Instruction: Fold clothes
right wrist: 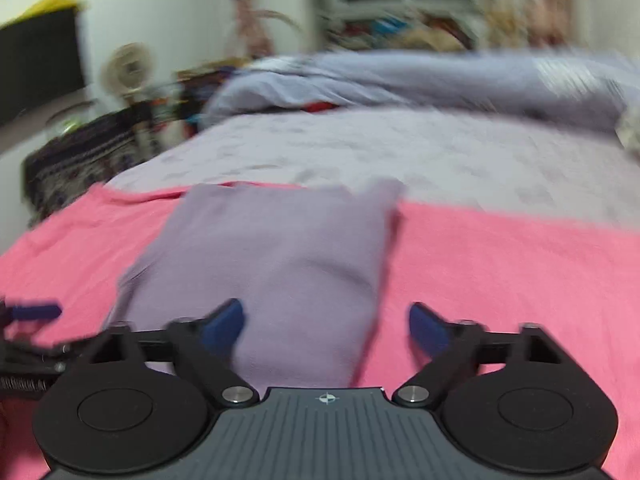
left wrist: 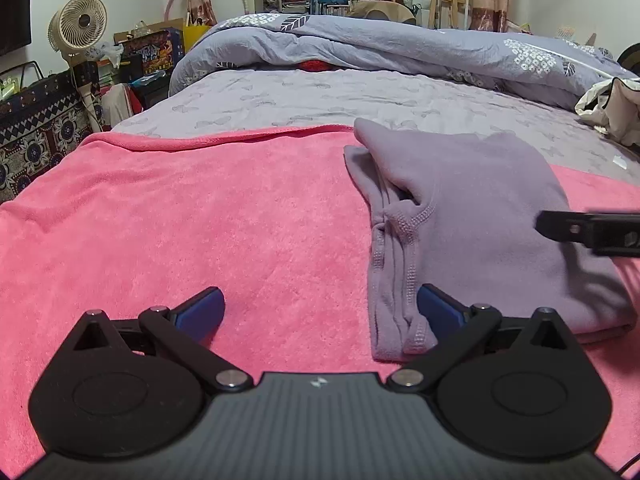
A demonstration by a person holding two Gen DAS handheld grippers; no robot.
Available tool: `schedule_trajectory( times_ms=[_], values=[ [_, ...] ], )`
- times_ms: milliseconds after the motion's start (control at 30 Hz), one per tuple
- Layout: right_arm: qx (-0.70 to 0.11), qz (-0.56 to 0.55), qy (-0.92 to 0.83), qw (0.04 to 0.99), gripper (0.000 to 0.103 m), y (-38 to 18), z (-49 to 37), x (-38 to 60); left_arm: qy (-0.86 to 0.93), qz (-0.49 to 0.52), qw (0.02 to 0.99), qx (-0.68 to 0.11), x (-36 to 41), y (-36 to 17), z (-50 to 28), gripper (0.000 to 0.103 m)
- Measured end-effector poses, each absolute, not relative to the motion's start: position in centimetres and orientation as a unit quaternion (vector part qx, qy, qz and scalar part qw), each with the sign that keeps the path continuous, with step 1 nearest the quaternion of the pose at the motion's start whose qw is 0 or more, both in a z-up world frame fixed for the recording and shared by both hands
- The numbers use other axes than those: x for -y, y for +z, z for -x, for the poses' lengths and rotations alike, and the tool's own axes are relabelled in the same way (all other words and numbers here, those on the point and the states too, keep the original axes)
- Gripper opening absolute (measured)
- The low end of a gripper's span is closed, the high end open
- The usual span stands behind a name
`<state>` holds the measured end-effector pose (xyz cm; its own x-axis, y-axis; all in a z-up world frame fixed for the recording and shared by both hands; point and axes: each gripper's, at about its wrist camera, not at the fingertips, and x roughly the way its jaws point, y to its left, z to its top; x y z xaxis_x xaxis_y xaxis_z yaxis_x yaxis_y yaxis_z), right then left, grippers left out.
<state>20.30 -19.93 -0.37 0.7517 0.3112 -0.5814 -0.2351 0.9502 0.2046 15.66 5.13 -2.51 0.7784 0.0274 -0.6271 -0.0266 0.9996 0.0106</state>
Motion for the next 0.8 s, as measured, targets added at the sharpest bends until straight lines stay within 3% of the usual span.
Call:
schedule_trajectory(
  times_ms=[100, 233, 333, 433, 633, 800],
  values=[
    [-0.333, -0.095, 0.149, 0.926, 0.093, -0.4, -17.2, 21.4, 0.014, -0.001, 0.945, -0.328, -5.1, -2.3, -15.4, 0.103],
    [-0.307, 0.027, 0.202, 0.93, 0.096, 0.1, -10.6, 20.0, 0.008, 0.001, 0.949, -0.314, -5.1, -1.7, -14.0, 0.103],
    [-0.291, 0.066, 0.208, 0.931, 0.101, 0.7, -5.1, 20.0, -0.002, 0.038, 0.945, -0.325, -5.2, -1.4, -9.8, 0.102],
    [-0.289, 0.034, 0.195, 0.937, 0.103, 2.0, -0.8, 21.1, -0.027, 0.049, 0.942, -0.331, -4.7, -1.1, -4.0, 0.103],
    [-0.303, 0.041, 0.173, 0.936, 0.103, 2.1, 4.3, 22.0, -0.014, 0.009, 0.942, -0.336, -2.8, -1.2, 2.8, 0.103],
    [-0.327, 0.081, 0.213, 0.917, 0.103, 0.9, 4.5, 21.9, -0.027, -0.029, 0.956, -0.29, -2.0, 1.3, 3.3, 0.103]
  ],
)
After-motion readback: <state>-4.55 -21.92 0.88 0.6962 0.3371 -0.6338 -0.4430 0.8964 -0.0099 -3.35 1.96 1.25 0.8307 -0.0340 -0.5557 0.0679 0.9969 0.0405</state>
